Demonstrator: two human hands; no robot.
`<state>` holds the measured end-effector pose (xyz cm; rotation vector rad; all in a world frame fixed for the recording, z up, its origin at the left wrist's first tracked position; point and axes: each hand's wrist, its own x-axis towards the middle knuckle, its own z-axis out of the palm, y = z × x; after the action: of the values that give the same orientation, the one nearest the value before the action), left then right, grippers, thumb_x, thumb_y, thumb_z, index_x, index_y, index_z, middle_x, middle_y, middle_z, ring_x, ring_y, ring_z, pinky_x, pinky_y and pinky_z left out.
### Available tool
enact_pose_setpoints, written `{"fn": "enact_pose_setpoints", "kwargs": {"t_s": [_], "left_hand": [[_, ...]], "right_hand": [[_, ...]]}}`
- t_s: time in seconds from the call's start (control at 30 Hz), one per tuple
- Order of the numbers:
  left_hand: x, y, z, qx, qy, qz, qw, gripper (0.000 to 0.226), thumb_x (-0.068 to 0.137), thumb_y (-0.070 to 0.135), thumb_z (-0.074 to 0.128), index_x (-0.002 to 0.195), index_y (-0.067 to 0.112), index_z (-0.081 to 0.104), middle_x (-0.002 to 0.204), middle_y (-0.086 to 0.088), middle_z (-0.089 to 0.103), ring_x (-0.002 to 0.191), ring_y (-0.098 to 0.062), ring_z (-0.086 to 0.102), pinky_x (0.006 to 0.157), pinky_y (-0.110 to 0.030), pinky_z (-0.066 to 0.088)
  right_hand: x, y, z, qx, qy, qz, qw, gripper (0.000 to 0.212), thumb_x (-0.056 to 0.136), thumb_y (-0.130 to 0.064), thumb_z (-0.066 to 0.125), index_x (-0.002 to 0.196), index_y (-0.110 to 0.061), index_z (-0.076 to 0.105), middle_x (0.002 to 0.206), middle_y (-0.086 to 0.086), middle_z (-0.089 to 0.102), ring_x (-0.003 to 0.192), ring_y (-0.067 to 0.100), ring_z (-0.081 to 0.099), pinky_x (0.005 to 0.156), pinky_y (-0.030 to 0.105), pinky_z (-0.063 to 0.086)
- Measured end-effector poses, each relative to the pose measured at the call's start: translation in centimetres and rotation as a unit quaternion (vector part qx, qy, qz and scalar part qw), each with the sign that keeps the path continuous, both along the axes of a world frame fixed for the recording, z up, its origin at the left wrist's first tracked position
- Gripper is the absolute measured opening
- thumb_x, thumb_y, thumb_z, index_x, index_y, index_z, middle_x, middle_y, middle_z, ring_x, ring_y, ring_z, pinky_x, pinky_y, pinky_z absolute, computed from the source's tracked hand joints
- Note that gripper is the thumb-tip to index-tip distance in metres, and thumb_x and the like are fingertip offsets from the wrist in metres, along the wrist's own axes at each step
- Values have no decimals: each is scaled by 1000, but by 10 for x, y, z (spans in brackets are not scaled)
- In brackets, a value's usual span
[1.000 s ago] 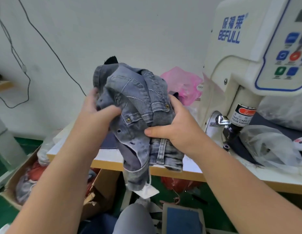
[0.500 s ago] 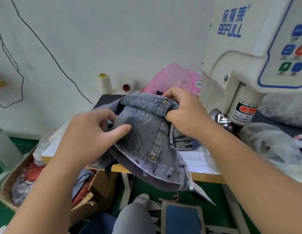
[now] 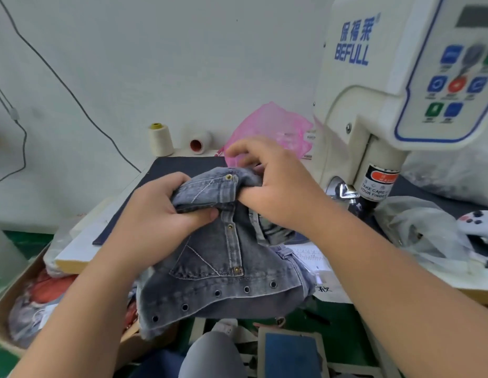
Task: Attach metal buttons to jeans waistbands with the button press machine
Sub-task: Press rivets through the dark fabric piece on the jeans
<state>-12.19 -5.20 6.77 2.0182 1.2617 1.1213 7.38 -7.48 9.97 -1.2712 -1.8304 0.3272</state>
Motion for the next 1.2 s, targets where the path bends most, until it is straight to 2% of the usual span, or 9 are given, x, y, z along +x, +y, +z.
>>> {"fn": "enact_pose_setpoints", "kwargs": {"t_s": [0.17,0.37,0.47,0.57,0.67,0.83,0.93,1.1,1.2], "left_hand": [[-12,9,-8,-139,-200,-35,969,38,57,25,84,93,20,75,91,-9,77,86,-29,74,74,-45,61],[-25,18,-10,-204,-407,6,891,34,79,8,65,112,11,74,103,-10,76,87,-28,74,71,-36,60],[-29,14,-14,-262,-462,1,847,37,79,19,64,114,11,74,104,-8,76,84,-28,74,73,-41,62],[-24,12,-15,-309,-461,-31,831,31,72,20,64,99,13,76,93,-9,76,75,-28,74,68,-40,62],[-16,11,-18,-324,-378,-66,865,40,66,15,64,104,7,72,93,-16,76,74,-29,73,68,-38,62],[-15,6,-9,-305,-228,-227,896,62,68,44,82,120,14,70,123,-22,67,105,-36,70,82,-42,60],[-7,1,-1,-252,-191,-247,916,67,61,65,83,113,24,73,118,-14,71,107,-29,70,80,-32,59],[-8,-2,-2,-270,-333,-167,888,36,69,35,81,98,15,78,98,-17,75,90,-31,74,67,-35,60],[-16,-1,-9,-315,-443,-126,830,25,71,21,60,86,12,78,86,-13,76,76,-29,74,64,-37,60]], "right_hand": [[10,-16,-19,67,48,-134,988,53,80,-33,79,123,-19,53,119,-8,46,112,7,45,91,5,31],[10,-52,-62,105,75,-199,972,2,88,-20,62,88,-20,60,90,-14,49,90,5,49,78,11,35],[4,-63,-78,22,150,-175,973,13,88,-37,53,86,-29,62,83,-14,57,86,5,54,72,10,38],[-5,-60,-73,-77,267,-13,960,23,91,-39,52,110,-42,65,99,-12,69,90,6,63,78,16,49],[-13,-47,-60,-67,309,104,943,48,94,-29,57,126,-64,48,113,-24,67,102,1,65,85,16,52],[-38,-28,-49,-86,63,-34,994,98,69,-65,72,147,-60,13,131,-15,32,132,10,33,112,36,36],[-54,-27,-48,-58,-42,-58,996,107,74,-60,74,152,-50,1,138,-8,21,131,20,21,115,44,31],[-63,-45,-52,-15,31,69,997,87,82,-30,66,155,-18,21,154,-13,20,144,9,15,118,19,18],[-48,-43,-57,42,169,55,983,49,86,-4,59,134,-10,53,139,-5,44,127,4,45,103,16,38]]}}
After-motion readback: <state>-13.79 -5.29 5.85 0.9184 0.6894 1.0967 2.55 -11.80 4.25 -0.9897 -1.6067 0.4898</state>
